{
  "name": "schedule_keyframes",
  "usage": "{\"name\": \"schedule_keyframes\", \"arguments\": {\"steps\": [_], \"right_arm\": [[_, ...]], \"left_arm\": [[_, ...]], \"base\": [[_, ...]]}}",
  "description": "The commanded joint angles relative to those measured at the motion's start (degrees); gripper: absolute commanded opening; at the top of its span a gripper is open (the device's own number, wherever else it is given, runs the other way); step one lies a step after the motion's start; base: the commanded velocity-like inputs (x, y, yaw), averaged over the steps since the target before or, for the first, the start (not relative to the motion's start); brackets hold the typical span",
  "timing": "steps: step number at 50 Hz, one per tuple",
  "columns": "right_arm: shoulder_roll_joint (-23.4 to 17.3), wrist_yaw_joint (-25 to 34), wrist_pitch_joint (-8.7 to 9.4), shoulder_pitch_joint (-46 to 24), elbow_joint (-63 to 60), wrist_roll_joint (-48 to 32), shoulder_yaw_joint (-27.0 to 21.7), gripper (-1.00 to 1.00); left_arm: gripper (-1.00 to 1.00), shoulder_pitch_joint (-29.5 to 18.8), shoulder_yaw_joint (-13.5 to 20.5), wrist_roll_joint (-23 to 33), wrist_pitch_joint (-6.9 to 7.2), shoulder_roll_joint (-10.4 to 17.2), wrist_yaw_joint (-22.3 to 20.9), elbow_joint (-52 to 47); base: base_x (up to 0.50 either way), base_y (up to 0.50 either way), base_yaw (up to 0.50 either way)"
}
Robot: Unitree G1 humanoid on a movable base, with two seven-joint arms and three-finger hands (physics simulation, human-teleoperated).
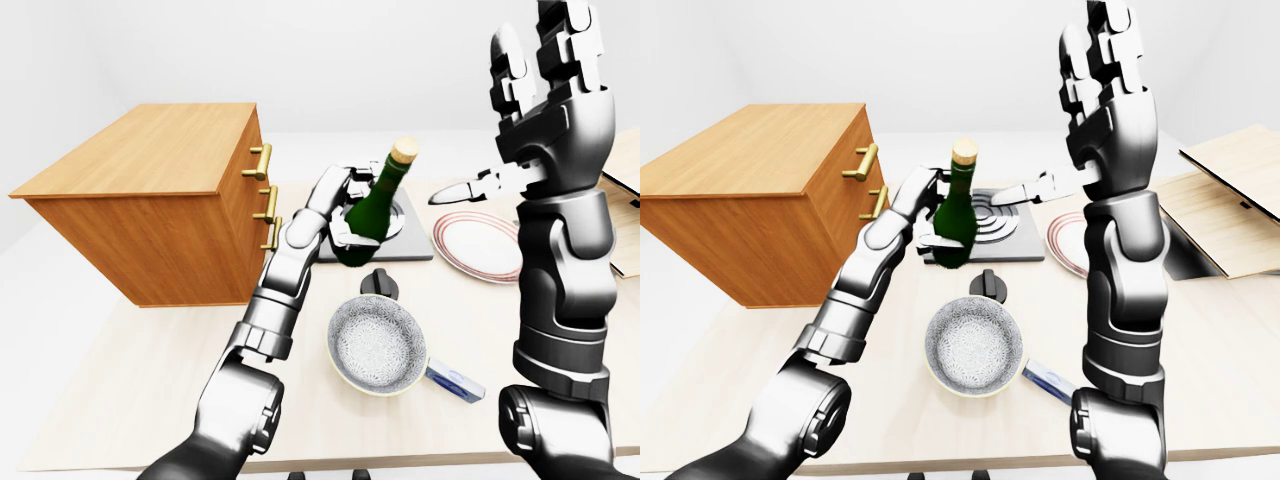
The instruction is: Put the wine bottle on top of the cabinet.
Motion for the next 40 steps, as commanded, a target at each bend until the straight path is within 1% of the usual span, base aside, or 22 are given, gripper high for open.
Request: {"name": "schedule_keyframes", "arguments": {"steps": [1, 6, 13, 17, 23, 30, 36, 40], "right_arm": [[-0.8, -0.4, 0.0, 3.3, -4.4, 0.9, -1.4, 1.0], [-0.1, -0.3, 0.0, 5.9, -5.0, 0.9, -1.7, 1.0], [1.2, -0.2, 0.0, 9.1, -5.5, 0.8, -1.9, 1.0], [1.5, -0.1, 0.0, 10.9, -6.1, 1.1, -2.4, 1.0], [2.2, 0.0, 0.0, 12.0, -5.3, 1.1, -2.2, 1.0], [2.7, 0.2, 0.0, 12.8, -4.4, 1.0, -2.0, 1.0], [2.8, 0.1, 0.0, 13.1, -4.3, 1.2, -2.1, 1.0], [2.7, 0.2, 0.0, 13.4, -4.2, 1.3, -2.3, 1.0]], "left_arm": [[-1.0, -0.9, 0.5, -0.3, 0.0, 0.4, 0.3, -1.7], [-1.0, -2.5, 1.0, -0.8, 0.0, 1.3, -0.1, -3.0], [-1.0, -4.2, 1.3, -1.7, 0.0, 1.6, -0.3, -3.6], [-1.0, -6.7, 1.7, -2.5, 0.0, 2.2, -0.6, -3.3], [-1.0, -10.2, 2.1, -3.3, 0.0, 3.0, -0.8, -3.3], [-1.0, -12.2, 2.2, -3.8, 0.0, 3.5, -0.8, -3.9], [-1.0, -15.0, 2.6, -4.3, 0.0, 4.4, -0.8, -3.1], [-1.0, -18.6, 3.2, -4.3, 0.0, 5.9, -1.4, -2.5]], "base": [[0.0, 0.0, 0.0], [0.0, 0.0, 0.0], [0.0, 0.0, 0.0], [0.0, 0.0, 0.0], [0.0, 0.0, 0.0], [0.0, 0.0, 0.0], [0.0, 0.0, 0.0], [0.0, 0.0, 0.0]]}}
